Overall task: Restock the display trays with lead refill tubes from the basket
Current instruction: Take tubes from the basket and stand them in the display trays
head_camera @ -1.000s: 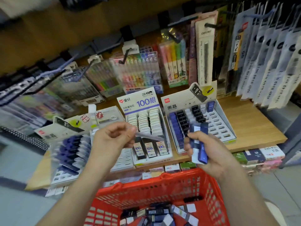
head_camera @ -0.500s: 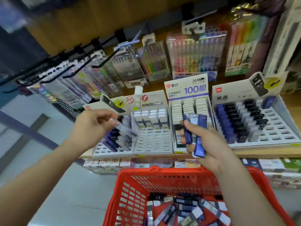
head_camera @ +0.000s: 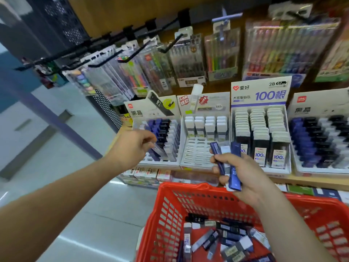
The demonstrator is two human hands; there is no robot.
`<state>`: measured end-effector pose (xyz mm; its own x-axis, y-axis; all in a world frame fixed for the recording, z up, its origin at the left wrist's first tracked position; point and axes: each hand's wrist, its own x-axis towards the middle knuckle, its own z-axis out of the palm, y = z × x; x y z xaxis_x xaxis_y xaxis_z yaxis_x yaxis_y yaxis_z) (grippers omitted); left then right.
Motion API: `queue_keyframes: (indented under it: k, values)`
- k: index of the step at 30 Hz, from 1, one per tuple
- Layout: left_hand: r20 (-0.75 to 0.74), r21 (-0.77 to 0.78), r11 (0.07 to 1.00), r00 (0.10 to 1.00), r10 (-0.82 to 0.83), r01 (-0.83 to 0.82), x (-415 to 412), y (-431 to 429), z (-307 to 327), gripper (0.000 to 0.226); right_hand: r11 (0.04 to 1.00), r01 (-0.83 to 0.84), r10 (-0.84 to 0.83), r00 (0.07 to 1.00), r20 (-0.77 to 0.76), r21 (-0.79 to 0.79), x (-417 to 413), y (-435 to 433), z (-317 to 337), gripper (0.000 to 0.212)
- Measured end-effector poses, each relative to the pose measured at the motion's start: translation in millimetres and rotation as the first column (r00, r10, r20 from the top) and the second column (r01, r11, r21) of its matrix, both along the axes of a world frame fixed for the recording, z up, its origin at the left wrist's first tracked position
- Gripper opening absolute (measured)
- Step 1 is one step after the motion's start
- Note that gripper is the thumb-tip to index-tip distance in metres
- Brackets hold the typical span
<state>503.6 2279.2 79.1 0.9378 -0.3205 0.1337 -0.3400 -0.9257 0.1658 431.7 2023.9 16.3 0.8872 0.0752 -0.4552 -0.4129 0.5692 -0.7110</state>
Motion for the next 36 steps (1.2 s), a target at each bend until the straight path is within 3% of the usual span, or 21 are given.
queue_keyframes:
  k: [4,10,15,21,27,33,36]
  values:
    - [0.012,-0.046,0.998,0.999,-0.033,0.033,8,7,1,0.013,1.000,0.012,-0.013,1.000,-0.023,-0.028,0,4,-1,0.013]
    - [0.115,-0.308,0.934,0.968,0.223,-0.179,36,45,22,0.024,0.999,0.028,-0.029,0.999,-0.015,-0.035,0,16,-3,0.030]
    - [0.047,-0.227,0.943,0.965,0.259,-0.243,51,69,0,0.024,0.990,-0.055,0.056,0.998,0.007,-0.126,-2,25,-8,0.044]
    - [-0.027,-0.159,0.978,0.991,0.133,-0.136,52,68,-29,0.023,0.978,-0.074,0.073,0.997,-0.014,-0.195,-2,29,-17,0.049]
    - [-0.004,-0.030,0.998,0.998,0.057,-0.057,50,74,-37,0.020,0.981,-0.082,0.080,0.997,-0.018,-0.174,-1,32,-21,0.051]
    - [-0.003,0.029,0.997,0.998,0.070,-0.070,46,70,-41,0.030,0.988,-0.056,0.042,0.994,-0.100,-0.145,-1,32,-23,0.043]
    - [-0.004,0.025,0.995,0.995,0.101,-0.101,45,65,-43,0.023,0.988,-0.057,0.044,0.995,-0.093,-0.141,-2,33,-20,0.037]
